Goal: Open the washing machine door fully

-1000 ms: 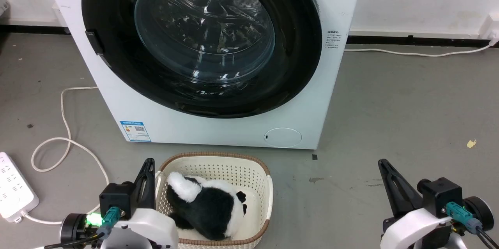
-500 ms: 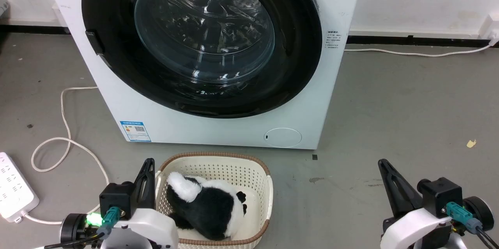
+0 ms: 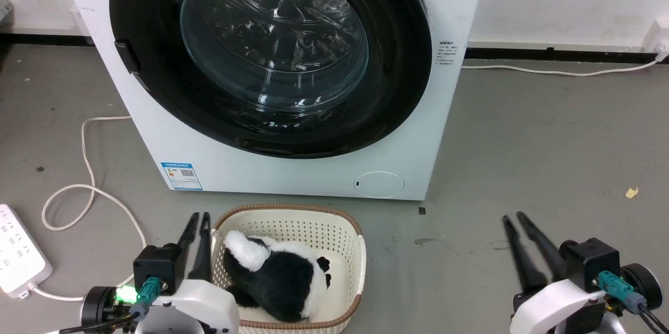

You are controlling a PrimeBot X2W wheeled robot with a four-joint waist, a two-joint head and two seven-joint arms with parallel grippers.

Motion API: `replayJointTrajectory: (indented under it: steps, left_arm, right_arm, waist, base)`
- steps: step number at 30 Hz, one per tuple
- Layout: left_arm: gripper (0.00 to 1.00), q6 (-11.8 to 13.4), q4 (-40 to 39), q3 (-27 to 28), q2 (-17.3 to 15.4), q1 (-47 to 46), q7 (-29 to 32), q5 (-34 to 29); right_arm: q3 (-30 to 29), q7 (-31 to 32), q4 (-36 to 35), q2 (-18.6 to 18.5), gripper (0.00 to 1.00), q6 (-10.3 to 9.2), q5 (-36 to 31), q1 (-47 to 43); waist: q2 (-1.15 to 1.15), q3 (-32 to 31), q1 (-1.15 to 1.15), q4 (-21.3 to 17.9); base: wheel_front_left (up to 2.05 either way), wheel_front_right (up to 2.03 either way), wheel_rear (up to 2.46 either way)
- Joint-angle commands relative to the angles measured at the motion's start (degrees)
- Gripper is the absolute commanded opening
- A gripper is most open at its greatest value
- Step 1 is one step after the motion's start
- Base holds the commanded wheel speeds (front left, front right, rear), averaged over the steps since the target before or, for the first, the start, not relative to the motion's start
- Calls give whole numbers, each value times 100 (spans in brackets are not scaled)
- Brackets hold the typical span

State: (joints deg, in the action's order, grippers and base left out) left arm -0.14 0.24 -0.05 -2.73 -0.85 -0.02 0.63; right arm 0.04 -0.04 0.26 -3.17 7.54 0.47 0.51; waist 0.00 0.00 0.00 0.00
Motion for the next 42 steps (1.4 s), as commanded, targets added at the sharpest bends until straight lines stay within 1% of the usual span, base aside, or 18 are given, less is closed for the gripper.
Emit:
replayJointTrajectory:
  steps: [1, 11, 17, 31, 40, 41, 42]
  left_arm:
    - [100, 0, 1, -1, 0, 1, -3, 1]
    - [100, 9, 33, -25, -1, -3, -93, 25]
    - [100, 20, 38, -67, -2, -54, -189, 66]
    - [100, 69, -3, -185, -3, -250, -356, 173]
    - [100, 102, -31, -257, -5, -386, -464, 242]
    - [100, 105, -32, -265, -5, -399, -476, 251]
    - [100, 113, -35, -287, -5, -442, -512, 275]
  right_arm:
    - [0, -4, 0, 0, 100, 0, 6, -1]
    - [-32, -93, 6, 2, 100, 0, 107, -9]
    - [-24, -188, -34, -16, 100, -1, 173, 41]
    - [25, -356, -44, -295, 100, -1, 452, 446]
    - [21, -390, -1, -462, 100, -2, 926, 911]
    - [11, -381, 4, -474, 92, -2, 986, 974]
    - [6, -361, 23, -521, 0, -2, 1123, 1175]
  waist:
    - [0, 0, 0, 0]
    - [0, 25, 0, 3]
    - [0, 150, 0, 42]
    - [0, 534, 0, 188]
    - [0, 803, 0, 308]
    - [0, 834, 0, 321]
    - [0, 923, 0, 361]
  base:
    - [0, 0, 0]
    - [0, 0, 0]
    - [0, 0, 0]
    - [0, 0, 0]
    - [0, 0, 0]
    - [0, 0, 0]
    - [0, 0, 0]
